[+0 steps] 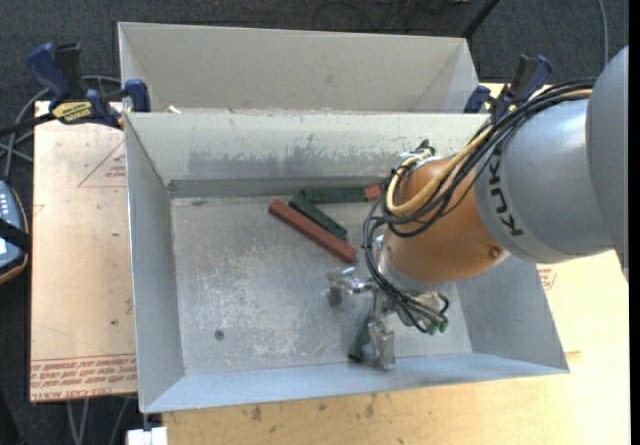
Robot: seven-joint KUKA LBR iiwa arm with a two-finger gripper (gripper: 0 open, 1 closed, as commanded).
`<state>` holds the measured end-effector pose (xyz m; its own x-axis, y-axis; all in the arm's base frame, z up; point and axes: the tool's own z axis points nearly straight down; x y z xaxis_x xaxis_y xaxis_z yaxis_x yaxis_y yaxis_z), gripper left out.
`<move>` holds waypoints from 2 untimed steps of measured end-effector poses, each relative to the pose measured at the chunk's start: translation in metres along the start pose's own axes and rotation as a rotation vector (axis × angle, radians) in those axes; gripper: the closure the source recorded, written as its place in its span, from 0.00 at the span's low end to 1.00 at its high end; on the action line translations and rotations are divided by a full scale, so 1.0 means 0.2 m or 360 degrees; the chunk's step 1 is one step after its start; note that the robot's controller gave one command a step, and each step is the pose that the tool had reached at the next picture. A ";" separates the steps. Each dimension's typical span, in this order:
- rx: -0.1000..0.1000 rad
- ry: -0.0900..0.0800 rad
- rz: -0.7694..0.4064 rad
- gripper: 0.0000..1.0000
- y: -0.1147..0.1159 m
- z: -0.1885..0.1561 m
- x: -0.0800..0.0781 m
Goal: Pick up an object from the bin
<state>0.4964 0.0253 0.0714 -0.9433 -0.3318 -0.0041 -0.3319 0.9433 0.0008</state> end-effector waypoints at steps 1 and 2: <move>0.0001 -0.0008 0.0000 1.00 0.00 -0.01 -0.01; 0.0000 -0.0001 0.0001 0.00 0.00 0.00 0.00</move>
Offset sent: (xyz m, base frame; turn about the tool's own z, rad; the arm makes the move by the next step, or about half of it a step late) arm 0.0000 0.0000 0.0000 0.0000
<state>0.4965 0.0253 0.0713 -0.9435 -0.3314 -0.0044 -0.3314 0.9435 0.0009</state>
